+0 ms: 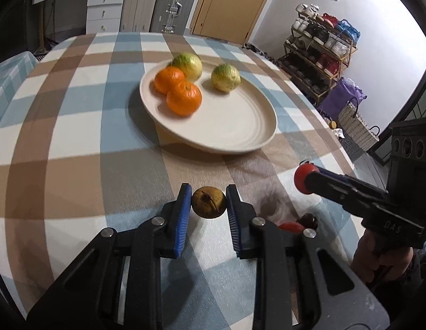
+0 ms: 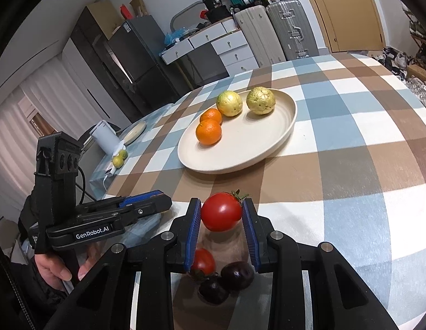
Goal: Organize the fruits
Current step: 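Grasp the brown kiwi with the left gripper while the right gripper holds the tomato, then carry the tomato and kiwi onto the cream plate and open both grippers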
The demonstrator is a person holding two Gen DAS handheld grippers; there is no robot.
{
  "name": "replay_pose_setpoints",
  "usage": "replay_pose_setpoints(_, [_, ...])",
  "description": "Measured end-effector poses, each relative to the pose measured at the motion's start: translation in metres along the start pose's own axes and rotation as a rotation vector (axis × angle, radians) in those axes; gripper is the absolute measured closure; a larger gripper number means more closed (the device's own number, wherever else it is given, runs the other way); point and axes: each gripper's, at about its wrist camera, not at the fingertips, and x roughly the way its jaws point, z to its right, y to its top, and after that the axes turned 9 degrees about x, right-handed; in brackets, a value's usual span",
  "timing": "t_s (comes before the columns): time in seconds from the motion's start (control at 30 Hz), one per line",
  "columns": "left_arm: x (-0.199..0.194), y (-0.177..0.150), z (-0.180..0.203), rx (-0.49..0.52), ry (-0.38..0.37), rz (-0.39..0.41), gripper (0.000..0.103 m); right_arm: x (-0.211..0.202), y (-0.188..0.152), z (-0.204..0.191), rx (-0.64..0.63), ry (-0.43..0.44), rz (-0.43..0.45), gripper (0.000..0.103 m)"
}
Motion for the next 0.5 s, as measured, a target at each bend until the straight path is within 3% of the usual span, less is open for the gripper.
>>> replay_pose_setpoints(0.5, [-0.003,0.059,-0.029,0.011,0.041,0.079,0.08,0.014,0.041,-0.011,-0.04,0.008,0.014,0.072])
